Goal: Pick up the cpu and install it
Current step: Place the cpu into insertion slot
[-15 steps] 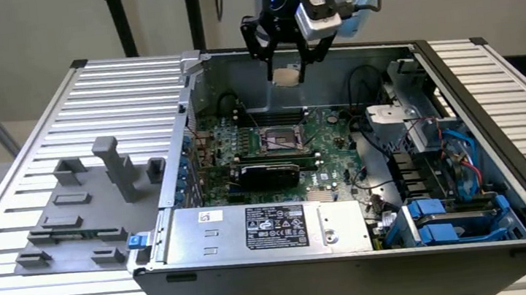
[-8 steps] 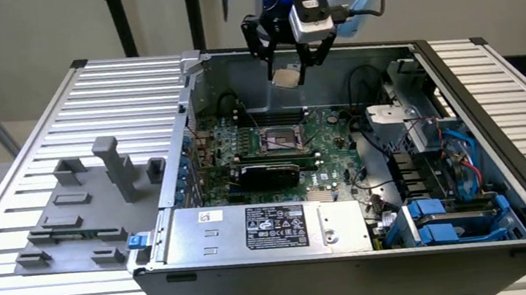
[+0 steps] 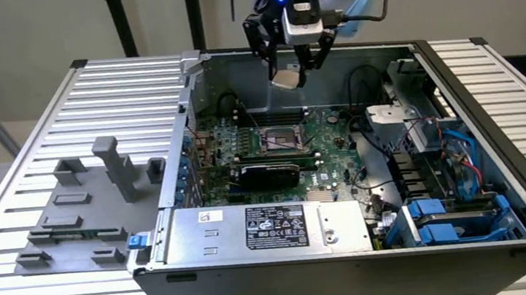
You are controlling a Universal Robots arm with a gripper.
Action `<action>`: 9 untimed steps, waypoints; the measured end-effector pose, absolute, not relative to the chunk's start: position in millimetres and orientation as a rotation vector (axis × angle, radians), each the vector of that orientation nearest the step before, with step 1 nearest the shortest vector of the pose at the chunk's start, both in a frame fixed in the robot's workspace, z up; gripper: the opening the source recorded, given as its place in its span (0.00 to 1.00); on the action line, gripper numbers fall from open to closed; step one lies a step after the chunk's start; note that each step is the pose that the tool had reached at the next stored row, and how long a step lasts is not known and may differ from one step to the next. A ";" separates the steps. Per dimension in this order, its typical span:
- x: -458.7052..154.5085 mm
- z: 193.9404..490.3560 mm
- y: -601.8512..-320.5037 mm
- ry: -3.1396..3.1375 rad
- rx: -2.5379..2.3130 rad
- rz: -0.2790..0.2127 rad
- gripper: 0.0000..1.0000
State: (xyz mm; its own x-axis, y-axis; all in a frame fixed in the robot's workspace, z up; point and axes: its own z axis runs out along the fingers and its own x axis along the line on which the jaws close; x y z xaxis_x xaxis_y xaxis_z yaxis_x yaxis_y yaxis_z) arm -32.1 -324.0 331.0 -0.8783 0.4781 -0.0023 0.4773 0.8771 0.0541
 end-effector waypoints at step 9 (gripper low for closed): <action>-32.1 328.4 -324.0 2.952 1.013 0.079 0.55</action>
